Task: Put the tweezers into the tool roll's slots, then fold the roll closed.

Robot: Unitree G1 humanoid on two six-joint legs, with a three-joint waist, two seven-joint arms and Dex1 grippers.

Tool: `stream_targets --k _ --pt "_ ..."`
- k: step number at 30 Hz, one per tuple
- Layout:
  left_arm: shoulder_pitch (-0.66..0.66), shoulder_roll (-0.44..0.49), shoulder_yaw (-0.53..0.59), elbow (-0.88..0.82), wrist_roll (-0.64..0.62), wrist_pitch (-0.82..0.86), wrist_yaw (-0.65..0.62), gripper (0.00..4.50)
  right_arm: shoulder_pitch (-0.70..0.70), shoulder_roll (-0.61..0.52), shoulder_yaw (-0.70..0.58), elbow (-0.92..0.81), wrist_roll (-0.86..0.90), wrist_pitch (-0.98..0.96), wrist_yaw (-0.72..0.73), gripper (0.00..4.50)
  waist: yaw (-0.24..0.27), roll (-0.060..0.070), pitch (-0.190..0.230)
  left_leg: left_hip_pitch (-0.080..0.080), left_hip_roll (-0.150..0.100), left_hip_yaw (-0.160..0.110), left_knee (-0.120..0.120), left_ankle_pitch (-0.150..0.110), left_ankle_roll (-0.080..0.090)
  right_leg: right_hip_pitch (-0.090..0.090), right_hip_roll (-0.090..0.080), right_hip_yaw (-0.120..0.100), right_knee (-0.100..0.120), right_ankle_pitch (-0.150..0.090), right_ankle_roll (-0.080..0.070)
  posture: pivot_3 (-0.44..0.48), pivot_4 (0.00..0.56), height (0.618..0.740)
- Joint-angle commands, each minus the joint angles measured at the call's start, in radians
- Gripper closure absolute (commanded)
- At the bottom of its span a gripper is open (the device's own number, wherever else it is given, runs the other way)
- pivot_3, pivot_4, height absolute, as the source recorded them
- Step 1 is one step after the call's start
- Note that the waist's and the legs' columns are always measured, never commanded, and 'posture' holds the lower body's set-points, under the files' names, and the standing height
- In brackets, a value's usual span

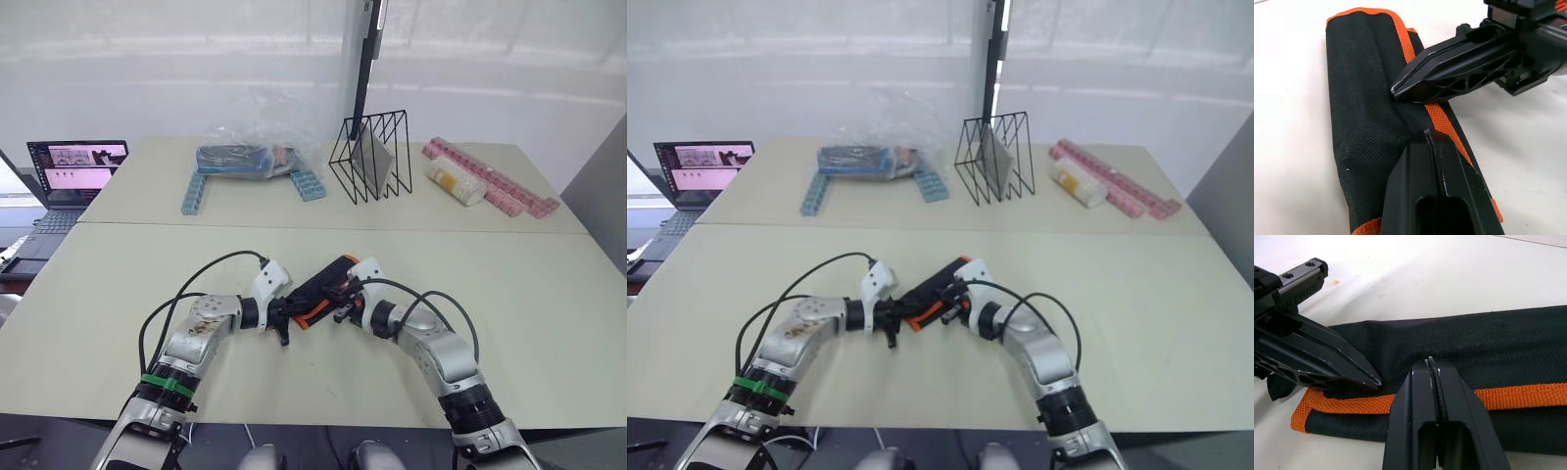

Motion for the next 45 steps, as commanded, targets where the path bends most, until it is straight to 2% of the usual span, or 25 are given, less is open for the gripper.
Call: stream_targets --k 1,5,12,19,29,45 --pt "0.037 -0.001 -0.039 0.072 0.058 0.024 0.018 4.48 0.038 -0.006 0.022 -0.029 -0.007 -0.008 0.027 4.50 0.000 0.000 0.000 0.001 0.000 0.000 0.000 0.000 0.000 0.001 -0.001 0.000 0.000 0.000 0.000 0.000 0.150 0.725" --pt "0.040 -0.002 -0.037 0.069 0.059 0.030 0.018 4.48 0.041 -0.015 0.057 -0.048 -0.048 -0.065 0.043 4.50 -0.001 0.000 0.000 0.001 0.000 0.001 0.000 0.000 0.001 0.000 0.001 -0.001 0.001 0.000 0.000 0.000 0.150 0.725" --pt "0.049 0.005 -0.036 0.052 0.061 0.028 0.009 4.48 0.007 0.007 0.060 0.065 -0.122 -0.070 -0.023 4.50 -0.003 0.000 0.000 0.003 0.000 0.001 0.000 0.001 0.001 0.001 0.008 0.000 0.002 0.000 0.000 0.000 0.150 0.725" --pt "0.058 0.015 -0.037 0.036 0.061 0.033 0.001 4.48 -0.016 -0.010 -0.009 0.156 -0.118 -0.014 -0.059 4.50 -0.003 -0.001 -0.001 0.004 0.001 0.001 0.000 0.001 0.001 0.001 0.008 0.001 0.002 0.000 0.000 0.000 0.150 0.725" --pt "0.060 0.015 -0.033 0.031 0.069 0.034 -0.007 4.48 -0.061 -0.022 -0.080 0.272 -0.100 -0.071 -0.105 4.50 -0.002 -0.001 -0.001 0.005 0.000 0.001 0.000 0.004 0.005 0.002 -0.002 0.001 0.002 0.004 0.000 0.000 0.150 0.725" --pt "0.060 0.022 -0.030 0.023 0.075 0.034 -0.018 4.48 -0.134 -0.005 -0.153 0.306 -0.087 -0.144 -0.161 4.50 -0.004 -0.001 -0.001 0.002 -0.001 0.001 -0.001 0.007 0.005 0.001 -0.005 0.002 0.000 0.005 0.001 0.000 0.150 0.725"
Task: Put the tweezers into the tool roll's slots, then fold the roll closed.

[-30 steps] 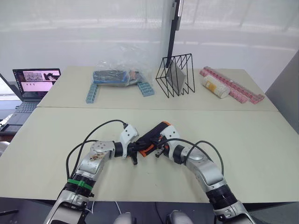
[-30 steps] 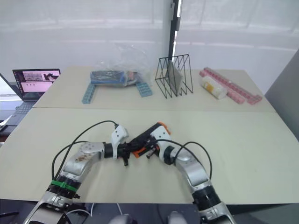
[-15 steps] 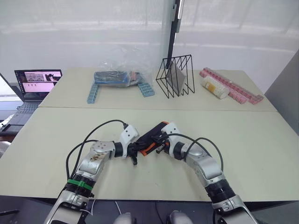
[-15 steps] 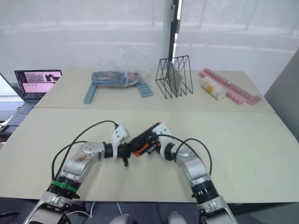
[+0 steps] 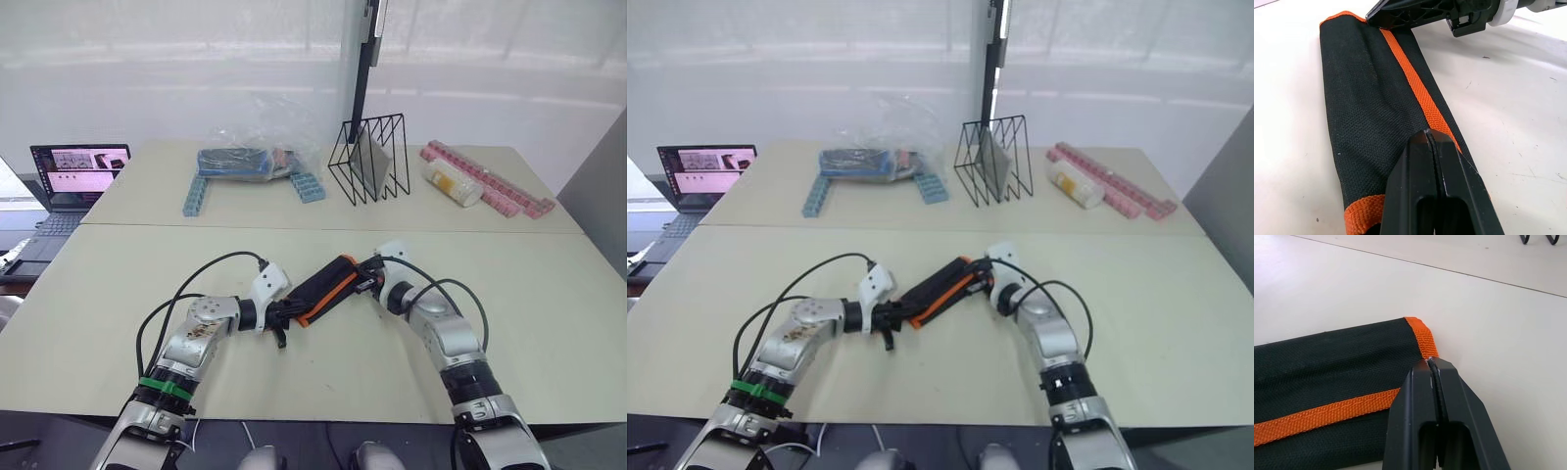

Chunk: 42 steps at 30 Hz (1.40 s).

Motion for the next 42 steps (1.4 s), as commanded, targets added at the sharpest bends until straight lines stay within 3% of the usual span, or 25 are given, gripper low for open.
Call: stream_targets --k 1,7,12,16,23,24,27,32,37,38,42 --pt "0.039 0.014 -0.041 0.048 0.041 0.035 -0.003 4.48 0.011 -0.005 -0.015 0.018 -0.016 0.004 -0.005 4.50 -0.001 0.000 0.000 0.000 0.000 0.000 0.000 0.000 0.000 0.000 0.000 0.000 0.000 0.000 0.000 0.000 0.150 0.725" --pt "0.041 0.026 -0.021 0.008 0.053 -0.010 0.019 4.48 0.045 0.015 -0.034 -0.098 0.055 -0.075 0.084 4.50 -0.003 0.001 0.001 -0.003 0.000 0.000 0.000 0.000 0.000 -0.003 0.000 0.000 0.000 0.000 0.000 0.000 0.150 0.725" --pt "0.072 0.055 0.091 -0.158 -0.033 0.029 0.041 4.48 0.059 -0.028 -0.072 -0.184 0.105 -0.061 0.148 4.50 -0.006 0.002 0.003 -0.019 0.000 0.000 0.000 0.001 -0.002 -0.020 0.001 0.001 0.002 0.001 0.000 0.000 0.150 0.725" --pt "0.151 0.084 0.260 -0.324 -0.174 0.068 0.062 4.48 0.086 -0.109 -0.130 -0.278 0.178 0.020 0.209 4.50 -0.005 0.002 0.003 -0.036 0.000 0.001 0.000 0.003 -0.004 -0.038 0.003 0.000 0.007 0.001 0.000 0.000 0.150 0.725" --pt "0.385 0.279 0.603 -0.489 -0.310 0.093 0.005 4.48 0.237 -0.349 -0.261 -0.444 0.277 0.110 0.361 4.50 -0.004 0.003 0.009 -0.039 0.001 0.001 0.000 0.002 -0.002 -0.038 0.006 -0.002 0.003 0.001 0.000 0.000 0.150 0.725" --pt "0.432 0.307 0.652 -0.490 -0.323 0.091 -0.015 4.24 0.268 -0.387 -0.283 -0.456 0.285 0.109 0.384 4.50 -0.002 0.003 0.009 -0.038 0.001 0.001 0.000 0.001 -0.001 -0.037 0.006 -0.002 0.002 0.001 0.000 0.000 0.150 0.725" --pt "0.552 0.359 0.752 -0.490 -0.356 0.083 -0.070 3.39 0.350 -0.458 -0.354 -0.477 0.314 0.095 0.435 3.69 -0.001 0.003 0.010 -0.037 0.000 0.003 0.000 0.000 0.001 -0.036 0.005 -0.005 -0.002 0.001 0.001 0.000 0.150 0.725" --pt "0.735 0.377 0.866 -0.485 -0.377 0.059 -0.148 1.63 0.502 -0.501 -0.471 -0.436 0.349 0.032 0.531 1.90 0.009 0.002 0.010 -0.033 0.000 0.003 0.000 0.000 0.001 -0.033 0.003 -0.004 -0.002 0.001 0.001 0.000 0.150 0.725" --pt "0.814 0.363 0.930 -0.427 -0.359 0.018 -0.158 0.06 0.587 -0.527 -0.541 -0.336 0.332 -0.034 0.583 0.28 0.013 0.002 0.010 -0.030 0.000 0.005 0.002 0.001 -0.001 -0.031 0.004 -0.003 0.001 0.001 0.000 0.000 0.150 0.725" --pt "0.818 0.362 0.931 -0.415 -0.356 0.022 -0.149 0.00 0.595 -0.531 -0.550 -0.312 0.326 -0.050 0.590 0.04 0.014 0.002 0.010 -0.029 0.000 0.006 0.002 0.001 -0.001 -0.030 0.004 -0.002 0.001 0.001 0.000 0.000 0.150 0.725" --pt "0.821 0.358 0.923 -0.397 -0.332 -0.004 -0.117 0.00 0.593 -0.538 -0.554 -0.251 0.316 -0.094 0.608 0.04 0.012 0.002 0.010 -0.024 0.001 0.007 0.002 0.001 -0.001 -0.025 0.010 -0.001 0.001 0.001 0.000 0.000 0.150 0.725"
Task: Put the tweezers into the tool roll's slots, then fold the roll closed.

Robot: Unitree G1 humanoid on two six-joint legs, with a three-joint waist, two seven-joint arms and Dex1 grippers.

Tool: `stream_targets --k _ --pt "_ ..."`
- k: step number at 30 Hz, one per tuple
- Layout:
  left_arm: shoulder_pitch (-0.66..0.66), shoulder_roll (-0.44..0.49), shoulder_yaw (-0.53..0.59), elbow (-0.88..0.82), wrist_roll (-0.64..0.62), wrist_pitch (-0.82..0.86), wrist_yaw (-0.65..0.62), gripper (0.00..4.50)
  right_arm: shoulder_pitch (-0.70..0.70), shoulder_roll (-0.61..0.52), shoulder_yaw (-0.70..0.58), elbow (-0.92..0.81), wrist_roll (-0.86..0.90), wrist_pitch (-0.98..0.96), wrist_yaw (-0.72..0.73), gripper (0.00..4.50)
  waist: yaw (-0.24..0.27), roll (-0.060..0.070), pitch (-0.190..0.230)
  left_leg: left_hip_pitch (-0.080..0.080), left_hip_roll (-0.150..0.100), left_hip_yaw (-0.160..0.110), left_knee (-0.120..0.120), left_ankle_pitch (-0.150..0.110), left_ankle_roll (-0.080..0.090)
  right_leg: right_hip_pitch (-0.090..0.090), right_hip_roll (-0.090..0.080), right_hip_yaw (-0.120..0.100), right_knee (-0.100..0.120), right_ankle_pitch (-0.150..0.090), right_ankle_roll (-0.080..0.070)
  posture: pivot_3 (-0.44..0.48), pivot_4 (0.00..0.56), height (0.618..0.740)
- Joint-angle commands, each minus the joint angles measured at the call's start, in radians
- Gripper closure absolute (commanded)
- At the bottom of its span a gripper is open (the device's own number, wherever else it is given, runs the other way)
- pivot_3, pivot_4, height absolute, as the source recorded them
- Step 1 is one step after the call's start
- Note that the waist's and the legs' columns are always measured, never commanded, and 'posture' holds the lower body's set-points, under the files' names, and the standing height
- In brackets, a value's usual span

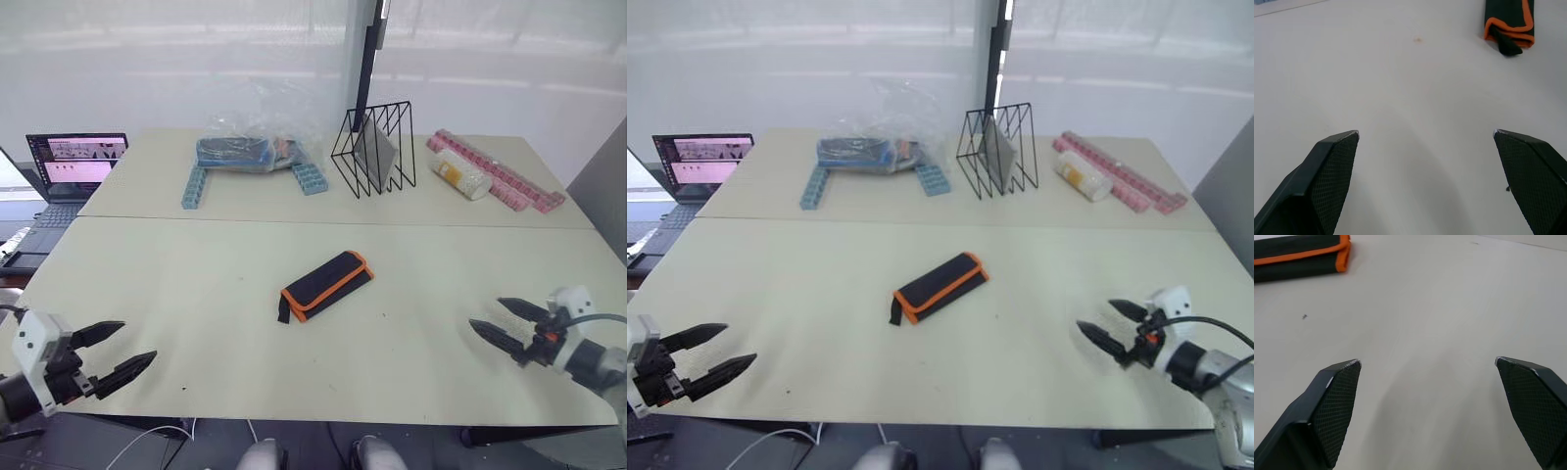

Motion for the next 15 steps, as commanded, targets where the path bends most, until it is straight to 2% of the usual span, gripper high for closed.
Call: stream_targets --k 1,15 --pt "-0.008 -0.006 0.021 -0.005 0.002 -0.027 0.027 0.00 -0.011 -0.020 -0.026 0.018 -0.004 -0.055 0.018 0.04 0.000 0.000 0.000 0.001 0.001 0.000 0.000 0.000 0.000 0.001 0.001 0.000 0.000 0.000 0.000 0.000 0.150 0.725" --pt "-0.046 0.015 0.006 0.016 0.022 -0.048 0.044 0.00 -0.037 -0.014 0.008 0.041 -0.035 -0.052 0.017 0.04 -0.001 0.000 0.000 0.007 0.001 0.000 0.000 0.000 0.000 0.006 -0.005 0.001 0.000 0.000 0.000 0.000 0.150 0.725"
